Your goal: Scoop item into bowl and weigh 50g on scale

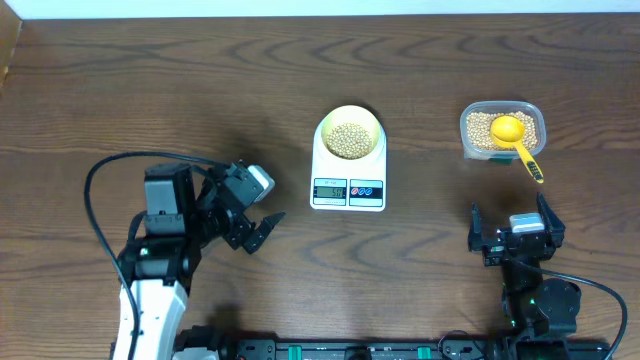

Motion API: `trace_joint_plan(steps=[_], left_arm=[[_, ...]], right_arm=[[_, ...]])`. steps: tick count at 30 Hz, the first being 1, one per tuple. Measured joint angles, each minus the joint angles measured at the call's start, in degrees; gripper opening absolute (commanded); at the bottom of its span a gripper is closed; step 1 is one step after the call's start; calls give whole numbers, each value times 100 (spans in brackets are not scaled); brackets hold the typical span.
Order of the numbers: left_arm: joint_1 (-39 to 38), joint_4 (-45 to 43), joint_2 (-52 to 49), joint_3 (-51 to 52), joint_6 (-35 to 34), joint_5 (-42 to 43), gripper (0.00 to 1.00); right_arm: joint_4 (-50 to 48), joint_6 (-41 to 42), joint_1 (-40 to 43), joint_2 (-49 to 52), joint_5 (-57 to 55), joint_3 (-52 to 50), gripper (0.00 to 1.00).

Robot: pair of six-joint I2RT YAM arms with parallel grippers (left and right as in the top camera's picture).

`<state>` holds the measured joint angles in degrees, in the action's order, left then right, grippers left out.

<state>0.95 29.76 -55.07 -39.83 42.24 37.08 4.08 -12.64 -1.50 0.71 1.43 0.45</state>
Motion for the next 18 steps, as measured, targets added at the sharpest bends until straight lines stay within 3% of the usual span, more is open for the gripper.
trace_joint_plan(steps=[4, 8, 12, 18], left_arm=[[0, -527, 555, 39, -321, -236, 98], [0, -1552, 1290, 267, -1812, -1268, 97], [2, -1825, 2100, 778, -2830, -2033, 98], [0, -2232, 3294, 1777, -3222, -2367, 98]], right_arm=[[-2, 0, 0, 2, -2, 0, 99], [0, -2, 0, 0, -2, 0, 99], [0, -2, 0, 0, -15, 0, 99], [-2, -2, 0, -2, -20, 0, 99]])
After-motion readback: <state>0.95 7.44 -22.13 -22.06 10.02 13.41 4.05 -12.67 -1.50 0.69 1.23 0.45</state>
